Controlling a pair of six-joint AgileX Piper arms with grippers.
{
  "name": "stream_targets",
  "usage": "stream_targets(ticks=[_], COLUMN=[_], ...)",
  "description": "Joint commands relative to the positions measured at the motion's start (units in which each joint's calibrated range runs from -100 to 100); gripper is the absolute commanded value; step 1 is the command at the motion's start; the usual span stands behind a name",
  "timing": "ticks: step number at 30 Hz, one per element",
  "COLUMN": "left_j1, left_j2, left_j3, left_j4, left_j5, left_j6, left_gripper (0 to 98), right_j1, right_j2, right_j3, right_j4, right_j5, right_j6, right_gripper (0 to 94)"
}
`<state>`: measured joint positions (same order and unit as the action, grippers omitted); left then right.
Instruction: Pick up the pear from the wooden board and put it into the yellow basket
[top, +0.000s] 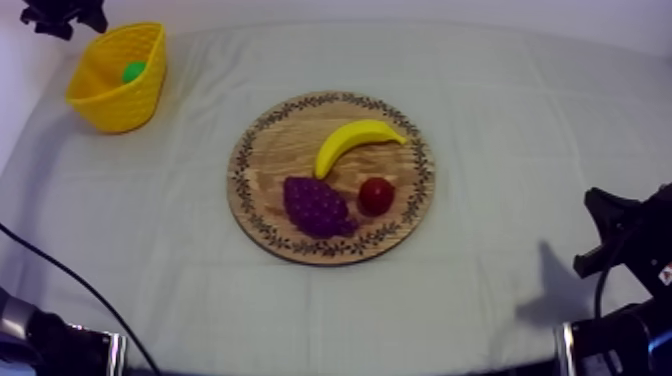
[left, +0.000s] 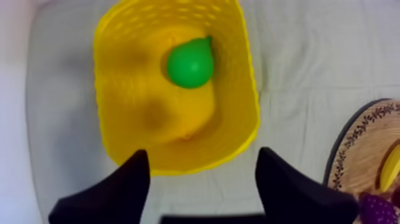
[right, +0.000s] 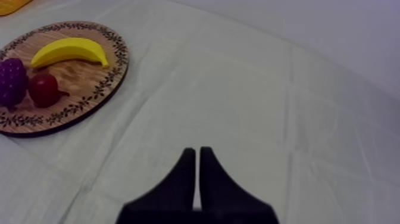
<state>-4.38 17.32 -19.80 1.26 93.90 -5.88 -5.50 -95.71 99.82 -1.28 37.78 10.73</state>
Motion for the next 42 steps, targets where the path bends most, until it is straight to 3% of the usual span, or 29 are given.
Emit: stream_targets(ticks=[1,12,26,35,42], left_j1=[0.0,-0.6,0.9,2.1,2.3], left_j2=[-5.9,-23.0,-44.6,-63.2,-73.5], left_j3=[5.4,20.8,48.0,63.4,70.3], left_j4=[0.15,1.25,1.55,1.64,1.35], left_j5=[-2.9,-12.1,-29.6,-36.3,-37.8], left_j6=[-0.5,-1.6,-3.4,-2.9,-2.5], left_gripper=[54.8,31.5,9.1,1.7,0.2], right_j1=[0.0,0.0,0.0,0.0,0.0], right_j2=[0.0,0.0,0.0,0.0,0.0], right_j3=[0.0,0.0,0.0,0.0,0.0], right_j4=[0.0,0.0,0.0,0.0,0.0], right_j5=[0.0,0.0,0.0,0.0,0.0], right_j6=[0.0,0.0,0.0,0.0,0.0], right_gripper=[0.4,0.4,0.4,0.4,0.4])
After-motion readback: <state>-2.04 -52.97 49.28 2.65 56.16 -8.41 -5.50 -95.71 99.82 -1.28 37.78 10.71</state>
